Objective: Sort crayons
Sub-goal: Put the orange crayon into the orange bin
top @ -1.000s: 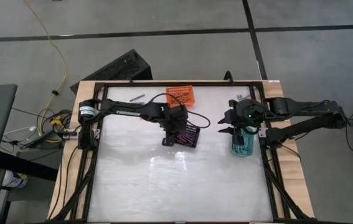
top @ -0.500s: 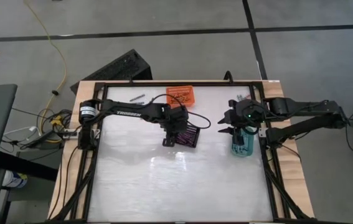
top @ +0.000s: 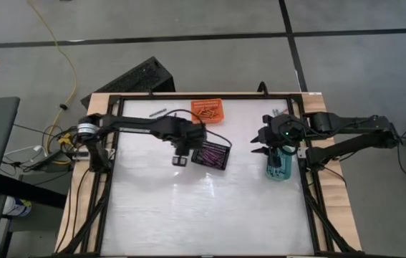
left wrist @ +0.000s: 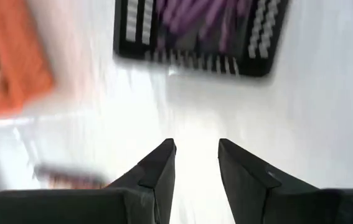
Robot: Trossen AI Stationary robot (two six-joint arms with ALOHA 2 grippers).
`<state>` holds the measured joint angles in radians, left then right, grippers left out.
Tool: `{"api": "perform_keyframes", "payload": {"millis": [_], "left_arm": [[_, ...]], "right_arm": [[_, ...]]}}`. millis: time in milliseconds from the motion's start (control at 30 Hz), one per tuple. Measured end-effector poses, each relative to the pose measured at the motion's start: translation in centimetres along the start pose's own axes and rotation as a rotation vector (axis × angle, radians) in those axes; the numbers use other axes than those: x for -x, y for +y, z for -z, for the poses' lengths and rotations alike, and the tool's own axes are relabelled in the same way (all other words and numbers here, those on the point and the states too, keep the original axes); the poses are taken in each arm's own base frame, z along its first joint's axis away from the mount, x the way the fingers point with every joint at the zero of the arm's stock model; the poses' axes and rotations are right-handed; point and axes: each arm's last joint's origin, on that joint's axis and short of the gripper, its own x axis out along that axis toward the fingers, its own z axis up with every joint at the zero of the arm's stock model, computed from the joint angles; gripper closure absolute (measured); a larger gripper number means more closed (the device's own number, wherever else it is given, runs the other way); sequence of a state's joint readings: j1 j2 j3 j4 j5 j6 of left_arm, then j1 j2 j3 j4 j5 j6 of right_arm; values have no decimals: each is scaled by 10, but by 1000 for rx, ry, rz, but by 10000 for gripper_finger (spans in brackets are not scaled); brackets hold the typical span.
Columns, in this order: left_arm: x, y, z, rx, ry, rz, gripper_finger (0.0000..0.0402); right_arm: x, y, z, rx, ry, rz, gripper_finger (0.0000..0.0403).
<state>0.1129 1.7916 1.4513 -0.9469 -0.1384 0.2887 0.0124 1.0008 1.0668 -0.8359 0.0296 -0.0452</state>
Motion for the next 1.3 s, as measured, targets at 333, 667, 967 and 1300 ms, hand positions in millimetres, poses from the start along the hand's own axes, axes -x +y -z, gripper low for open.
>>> {"api": "perform_keyframes", "payload": {"millis": [333, 667, 967, 1300], "left_arm": [[60, -8, 59, 168, 45, -68, 290], [11, 21, 149, 283, -6, -90, 290], [-30, 62, 164, 502, -9, -68, 290], [-57, 86, 145, 649, -6, -132, 290]], "right_arm": [[1, -1, -15, 137, -156, 18, 242], [1, -1, -18, 183, -181, 24, 242], [-1, -1, -16, 185, -176, 23, 242], [-20, 0, -18, 187, -108, 13, 242]]}}
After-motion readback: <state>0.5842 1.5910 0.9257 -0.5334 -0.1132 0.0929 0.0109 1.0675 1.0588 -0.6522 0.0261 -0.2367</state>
